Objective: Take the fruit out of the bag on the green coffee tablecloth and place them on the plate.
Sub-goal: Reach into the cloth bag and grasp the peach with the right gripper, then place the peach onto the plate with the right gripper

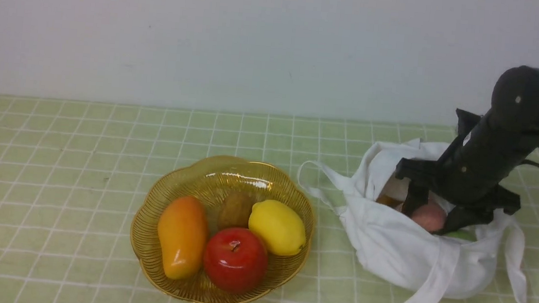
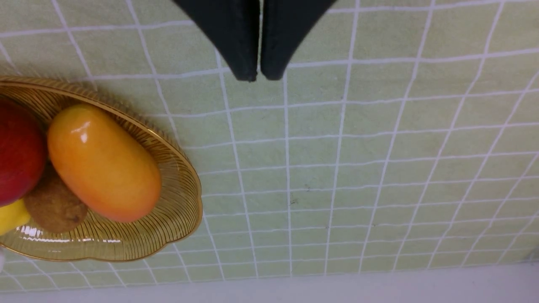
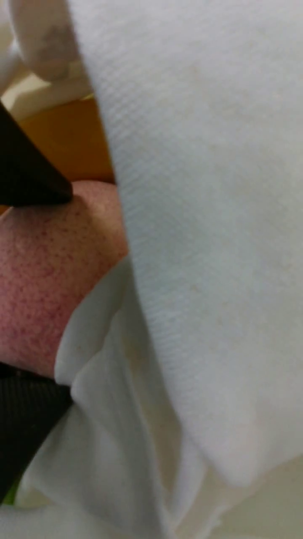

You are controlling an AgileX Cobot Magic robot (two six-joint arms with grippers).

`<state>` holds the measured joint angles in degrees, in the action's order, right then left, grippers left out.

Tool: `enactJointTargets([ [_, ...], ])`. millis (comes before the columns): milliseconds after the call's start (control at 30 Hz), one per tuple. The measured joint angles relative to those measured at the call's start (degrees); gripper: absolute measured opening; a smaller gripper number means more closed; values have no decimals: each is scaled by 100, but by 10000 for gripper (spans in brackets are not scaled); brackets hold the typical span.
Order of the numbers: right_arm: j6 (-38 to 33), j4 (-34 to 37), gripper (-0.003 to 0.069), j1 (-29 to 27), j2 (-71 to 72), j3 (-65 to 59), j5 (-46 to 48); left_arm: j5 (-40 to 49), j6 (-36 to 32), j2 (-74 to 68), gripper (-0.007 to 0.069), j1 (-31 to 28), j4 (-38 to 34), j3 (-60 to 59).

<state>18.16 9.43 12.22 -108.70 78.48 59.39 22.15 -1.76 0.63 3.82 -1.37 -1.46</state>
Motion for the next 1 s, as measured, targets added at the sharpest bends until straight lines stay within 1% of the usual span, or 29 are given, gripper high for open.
enactJointTargets([
  [200,-166,153,470,7,610,169,406,0,0,0,-8,0,0,0],
  [467,-294,223,463,12,1175,180,437,0,0,0,-8,0,0,0],
  [667,-357,300,463,12,1086,180,512,0,0,0,-8,0,0,0],
  [1000,-362,551,459,12,277,180,486,0,0,0,-8,0,0,0],
])
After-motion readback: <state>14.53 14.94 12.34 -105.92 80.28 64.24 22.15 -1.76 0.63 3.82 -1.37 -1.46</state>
